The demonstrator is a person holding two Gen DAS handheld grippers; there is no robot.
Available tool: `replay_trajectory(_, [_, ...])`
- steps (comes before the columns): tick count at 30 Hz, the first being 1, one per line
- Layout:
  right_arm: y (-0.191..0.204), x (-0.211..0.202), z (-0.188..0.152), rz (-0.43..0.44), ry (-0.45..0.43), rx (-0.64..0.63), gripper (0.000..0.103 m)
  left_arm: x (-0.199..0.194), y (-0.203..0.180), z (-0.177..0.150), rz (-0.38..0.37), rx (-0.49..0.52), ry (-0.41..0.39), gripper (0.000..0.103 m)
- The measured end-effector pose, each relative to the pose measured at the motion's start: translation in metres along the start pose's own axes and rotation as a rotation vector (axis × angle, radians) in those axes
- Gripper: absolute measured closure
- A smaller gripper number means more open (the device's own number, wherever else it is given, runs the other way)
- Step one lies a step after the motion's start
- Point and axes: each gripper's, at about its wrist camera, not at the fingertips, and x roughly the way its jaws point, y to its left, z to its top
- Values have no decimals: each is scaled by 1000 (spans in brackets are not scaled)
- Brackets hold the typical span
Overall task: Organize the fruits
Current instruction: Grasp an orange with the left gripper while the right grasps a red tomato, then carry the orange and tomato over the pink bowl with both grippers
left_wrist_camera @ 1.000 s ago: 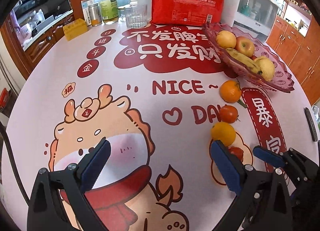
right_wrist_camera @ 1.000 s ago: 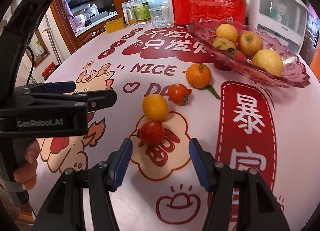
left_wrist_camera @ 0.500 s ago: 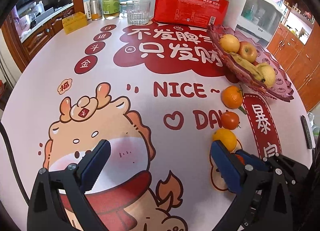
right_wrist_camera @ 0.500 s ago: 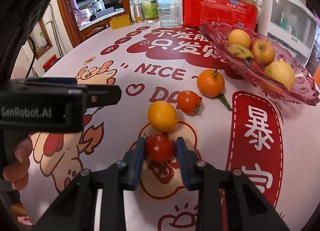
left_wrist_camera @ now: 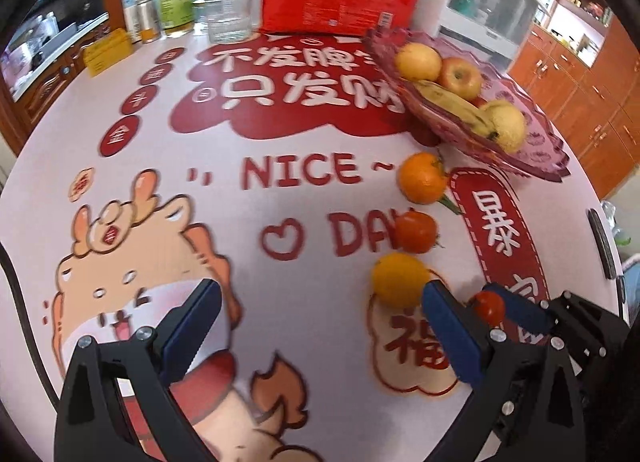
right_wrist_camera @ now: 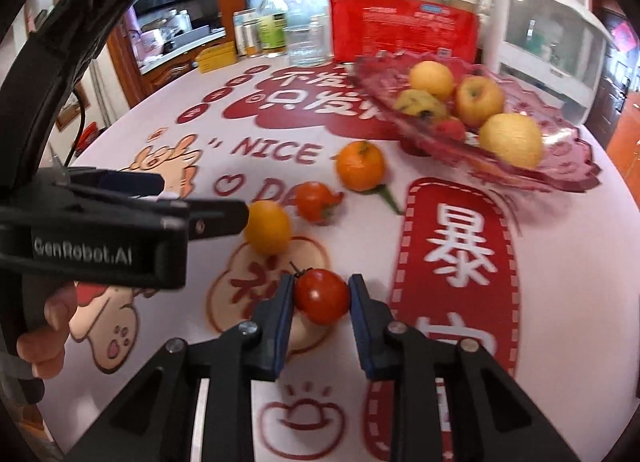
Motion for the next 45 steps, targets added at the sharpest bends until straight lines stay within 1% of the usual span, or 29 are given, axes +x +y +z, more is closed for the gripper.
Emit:
replay_trajectory(7, [-14, -1, -2, -11, 0, 33, 76, 14, -15, 5, -58, 6, 41, 3])
replay_trajectory(9, [-14, -1, -2, -10, 0, 33, 76, 17, -16, 6, -71, 2, 52, 7])
replay_trajectory(11, [-14, -1, -2, -7, -1, 33, 76, 20, -18, 6, -83, 0, 66, 17])
replay_trajectory(13, [-14, -1, -2, -4, 1, 34, 76, 22, -21, 6, -88, 7, 79, 22])
replay_trajectory(15, [-14, -1, -2, -4, 2, 34, 76, 23, -25, 5, -74, 25, 74, 26])
replay_trajectory(18, [-14, -1, -2, -5, 1, 37, 76, 24, -32, 4, -47, 60, 71, 39])
replay_trajectory(20, [-15, -1, -2, -4, 1, 42, 76, 23, -37, 3, -31, 84, 68, 56])
replay_trajectory(22, [-16, -2, -2, -4, -2, 45, 76, 22, -40, 3, -36, 96, 71, 68])
replay_trajectory(27, [-17, -5, -2, -2, -10, 52, 76, 19, -45, 0, -15, 120, 61, 68])
replay_trajectory(30, [-18, -10, -1, 0, -19, 57, 76, 10, -48, 1, -14, 131, 43, 69])
replay_trajectory(36, [-20, -30, 9, 0, -57, 71, 76, -25, -55, 12, -1, 152, -34, 69])
replay_trajectory(41, [-27, -56, 27, -11, -86, 95, 76, -59, -62, 28, 30, 174, -110, 69])
replay_trajectory(45, [-37, -77, 44, -10, -110, 121, 76, -83, -67, 43, 40, 180, -156, 69])
